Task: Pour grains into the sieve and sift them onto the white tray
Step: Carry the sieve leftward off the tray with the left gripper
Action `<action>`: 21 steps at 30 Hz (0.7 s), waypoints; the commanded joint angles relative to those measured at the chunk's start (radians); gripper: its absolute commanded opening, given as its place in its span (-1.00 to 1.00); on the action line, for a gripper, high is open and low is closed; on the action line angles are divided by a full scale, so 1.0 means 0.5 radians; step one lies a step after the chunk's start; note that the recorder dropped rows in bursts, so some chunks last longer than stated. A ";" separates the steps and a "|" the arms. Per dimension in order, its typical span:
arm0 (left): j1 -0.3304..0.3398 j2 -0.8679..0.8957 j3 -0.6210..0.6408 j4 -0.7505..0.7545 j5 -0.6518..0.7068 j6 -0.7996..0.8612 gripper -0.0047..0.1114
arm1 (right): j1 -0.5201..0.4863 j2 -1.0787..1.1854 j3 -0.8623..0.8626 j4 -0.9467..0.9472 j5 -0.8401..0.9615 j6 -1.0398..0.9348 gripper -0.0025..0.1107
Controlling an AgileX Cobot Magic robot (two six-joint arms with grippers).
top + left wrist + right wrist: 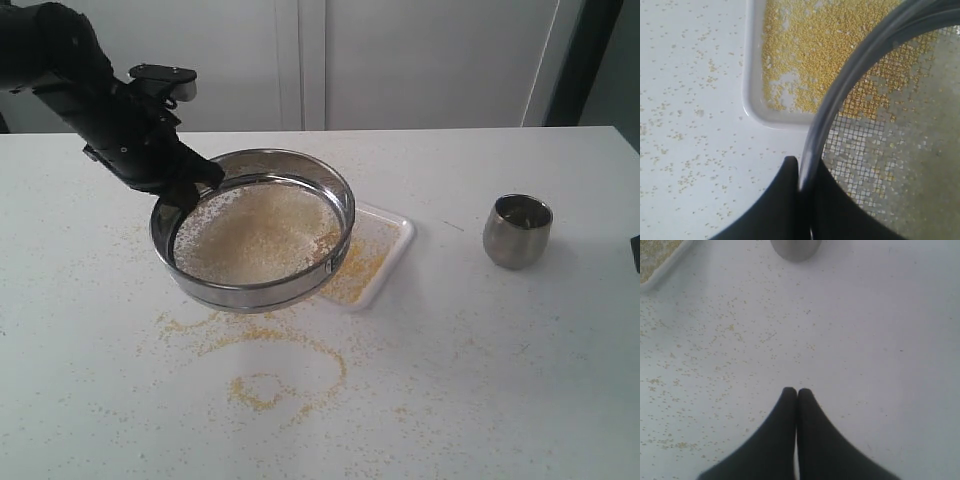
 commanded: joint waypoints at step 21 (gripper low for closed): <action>0.279 -0.354 0.828 -0.063 -0.488 -0.328 -0.92 | -0.003 -0.008 0.000 -0.002 -0.011 -0.009 -0.96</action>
